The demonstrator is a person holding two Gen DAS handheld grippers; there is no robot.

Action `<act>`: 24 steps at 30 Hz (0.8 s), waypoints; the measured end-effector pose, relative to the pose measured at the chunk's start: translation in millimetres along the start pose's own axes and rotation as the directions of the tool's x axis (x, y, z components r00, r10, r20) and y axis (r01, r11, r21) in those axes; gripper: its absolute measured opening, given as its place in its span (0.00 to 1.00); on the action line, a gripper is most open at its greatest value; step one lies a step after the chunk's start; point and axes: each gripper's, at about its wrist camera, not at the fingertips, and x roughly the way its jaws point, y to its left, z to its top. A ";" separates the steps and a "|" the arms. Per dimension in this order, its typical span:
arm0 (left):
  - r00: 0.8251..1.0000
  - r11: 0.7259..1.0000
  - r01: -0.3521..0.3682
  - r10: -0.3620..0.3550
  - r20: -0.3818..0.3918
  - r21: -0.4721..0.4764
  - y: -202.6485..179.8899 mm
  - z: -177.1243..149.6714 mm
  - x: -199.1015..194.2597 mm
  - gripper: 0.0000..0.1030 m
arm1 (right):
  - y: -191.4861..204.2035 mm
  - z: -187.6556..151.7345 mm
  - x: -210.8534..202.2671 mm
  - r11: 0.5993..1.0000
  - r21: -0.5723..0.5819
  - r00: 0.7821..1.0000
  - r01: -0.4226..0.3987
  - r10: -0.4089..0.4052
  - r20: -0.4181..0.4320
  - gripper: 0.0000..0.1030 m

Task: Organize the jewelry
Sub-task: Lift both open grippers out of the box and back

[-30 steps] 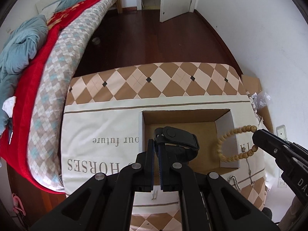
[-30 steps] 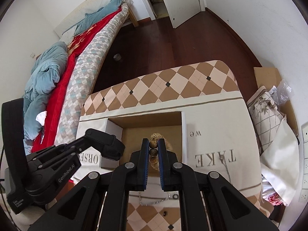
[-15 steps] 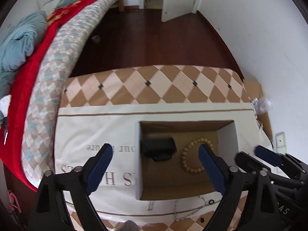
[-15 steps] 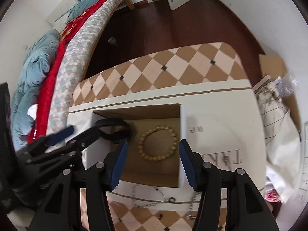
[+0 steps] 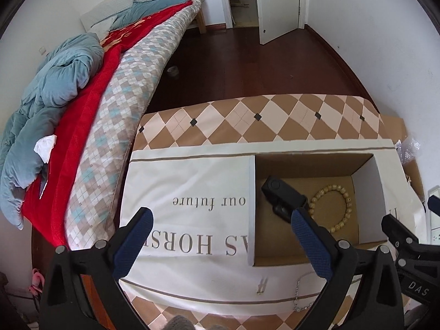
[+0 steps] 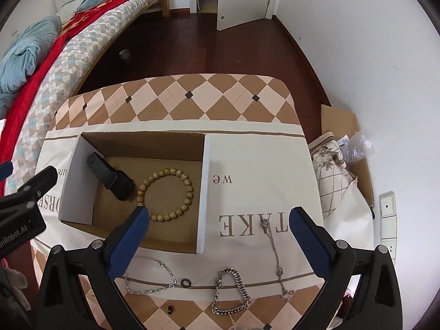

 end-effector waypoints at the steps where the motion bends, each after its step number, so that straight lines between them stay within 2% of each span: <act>1: 1.000 1.000 -0.002 0.002 0.000 0.000 0.5 -3.6 -1.3 0.99 | 1.2 -1.2 -0.7 1.000 0.002 1.000 -0.003 0.003 0.001 1.00; 11: 0.999 1.000 0.004 -0.003 0.044 -0.025 5.2 -26.8 -33.5 0.99 | 4.3 -24.2 -30.0 1.000 0.015 0.999 -0.010 0.009 0.045 1.00; 24: 0.981 0.999 0.018 -0.008 0.195 -0.047 21.1 -59.9 -115.0 0.99 | -5.1 -66.9 -111.1 0.999 0.043 0.983 -0.005 -0.003 0.184 1.00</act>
